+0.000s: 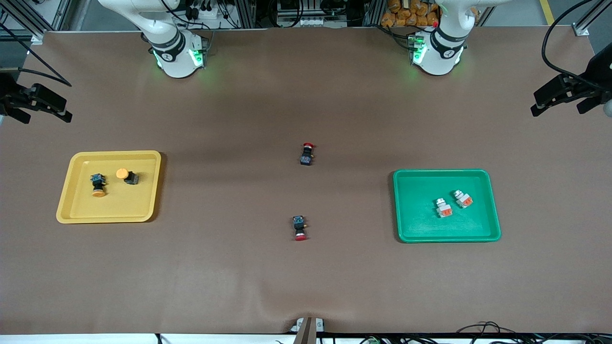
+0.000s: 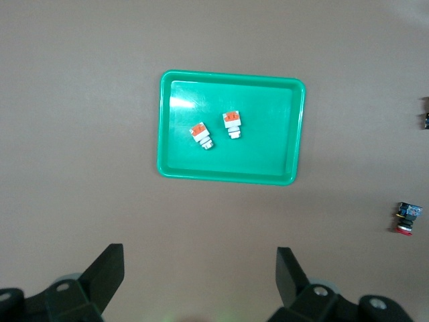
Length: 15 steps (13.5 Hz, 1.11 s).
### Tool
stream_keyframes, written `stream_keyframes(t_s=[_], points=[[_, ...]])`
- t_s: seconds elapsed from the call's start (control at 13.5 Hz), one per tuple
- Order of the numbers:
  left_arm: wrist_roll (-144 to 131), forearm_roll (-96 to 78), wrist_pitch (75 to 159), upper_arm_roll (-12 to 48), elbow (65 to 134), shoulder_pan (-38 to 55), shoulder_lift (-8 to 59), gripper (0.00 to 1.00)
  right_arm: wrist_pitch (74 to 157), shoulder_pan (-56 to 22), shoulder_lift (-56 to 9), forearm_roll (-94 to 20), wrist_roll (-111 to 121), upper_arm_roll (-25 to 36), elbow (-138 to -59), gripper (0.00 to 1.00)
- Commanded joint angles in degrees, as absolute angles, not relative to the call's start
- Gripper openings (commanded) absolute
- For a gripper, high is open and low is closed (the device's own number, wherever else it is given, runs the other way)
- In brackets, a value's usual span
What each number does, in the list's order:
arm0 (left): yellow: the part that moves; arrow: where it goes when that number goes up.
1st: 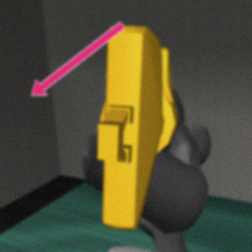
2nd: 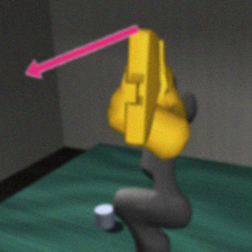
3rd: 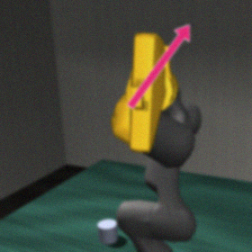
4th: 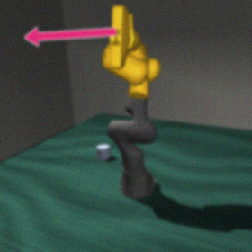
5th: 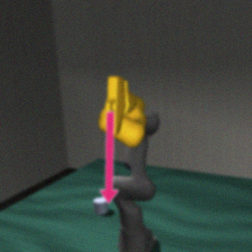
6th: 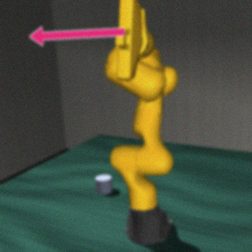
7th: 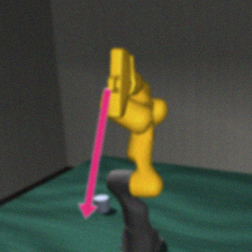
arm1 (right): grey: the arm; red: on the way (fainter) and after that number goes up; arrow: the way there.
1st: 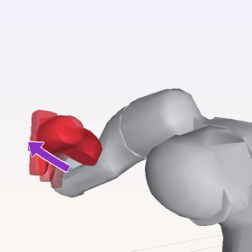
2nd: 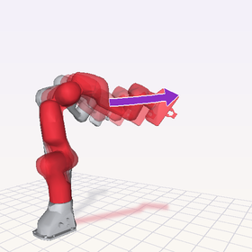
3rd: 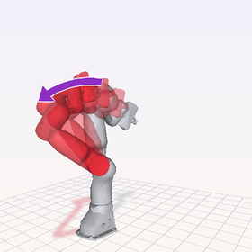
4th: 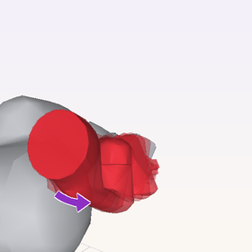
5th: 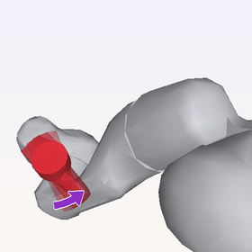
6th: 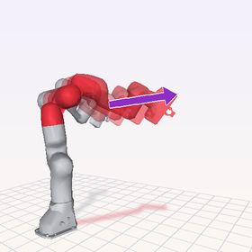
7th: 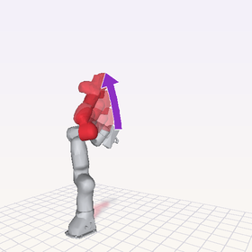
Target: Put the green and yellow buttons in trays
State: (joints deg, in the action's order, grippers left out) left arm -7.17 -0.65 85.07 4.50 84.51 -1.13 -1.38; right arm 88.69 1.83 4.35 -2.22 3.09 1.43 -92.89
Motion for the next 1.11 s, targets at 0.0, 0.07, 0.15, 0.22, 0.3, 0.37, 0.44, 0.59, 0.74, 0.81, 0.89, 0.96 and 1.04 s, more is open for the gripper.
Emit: stream_keyframes(t_s=[0.0, 0.07, 0.15, 0.22, 0.3, 0.37, 0.44, 0.59, 0.74, 0.81, 0.89, 0.96, 1.04], points=[[-6.42, 0.7, 84.2, 4.66, 84.9, -0.97, -2.55, 1.0, 88.51, 2.29, 3.96, -2.99, 3.78, 1.23, -91.93, 1.0], [-6.42, 0.7, 84.2, 4.66, 84.9, -0.97, -2.64, 1.0, 88.59, 2.29, 3.96, -2.99, 3.78, 1.23, -92.02, 1.0], [-6.42, 0.7, 84.2, 4.66, 84.9, -0.97, -2.64, 1.0, 88.59, 2.37, 3.96, -2.99, 3.78, 1.23, -92.11, 1.0], [-6.42, 0.7, 84.2, 4.66, 84.9, -0.97, -2.64, 1.0, 88.59, 2.46, 3.96, -3.08, 3.78, 1.23, -92.2, 1.0], [-6.42, 0.7, 84.2, 4.66, 84.9, -0.97, -2.55, 1.0, 88.59, 2.55, 3.96, -3.16, 3.78, 1.23, -92.2, 1.0], [-6.42, 0.7, 84.2, 4.66, 84.9, -0.97, -2.55, 1.0, 88.59, 2.55, 3.96, -3.16, 3.78, 1.23, -92.28, 1.0], [-6.33, 0.7, 84.2, 4.66, 84.9, -0.97, -2.55, 1.0, 88.59, 2.55, 3.96, -3.25, 3.78, 1.23, -92.29, 1.0], [-6.42, 0.62, 84.2, 4.57, 84.2, -0.97, -2.37, 1.0, 88.59, 2.55, 3.95, -3.25, 3.78, 1.23, -92.29, 1.0], [-6.5, 0.7, 84.2, 4.57, 84.11, -0.88, -2.29, 1.0, 88.59, 2.55, 3.78, -3.25, 3.78, 1.23, -92.37, 1.0], [-6.5, 0.7, 84.2, 4.57, 84.02, -0.97, -2.29, 1.0, 88.59, 2.64, 3.78, -3.25, 3.78, 1.23, -92.37, 1.0], [-6.5, 0.79, 84.2, 4.57, 84.02, -0.88, -2.2, 1.0, 88.51, 2.64, 3.78, -3.25, 3.78, 1.23, -92.37, 1.0], [-6.5, 0.79, 84.2, 4.66, 84.02, -0.88, -2.28, 1.0, 88.51, 2.72, 3.78, -3.25, 3.78, 1.23, -92.37, 1.0], [-6.59, 0.79, 84.2, 4.66, 84.02, -0.88, -2.2, 1.0, 88.59, 2.72, 3.78, -3.25, 3.78, 1.23, -92.37, 1.0]])
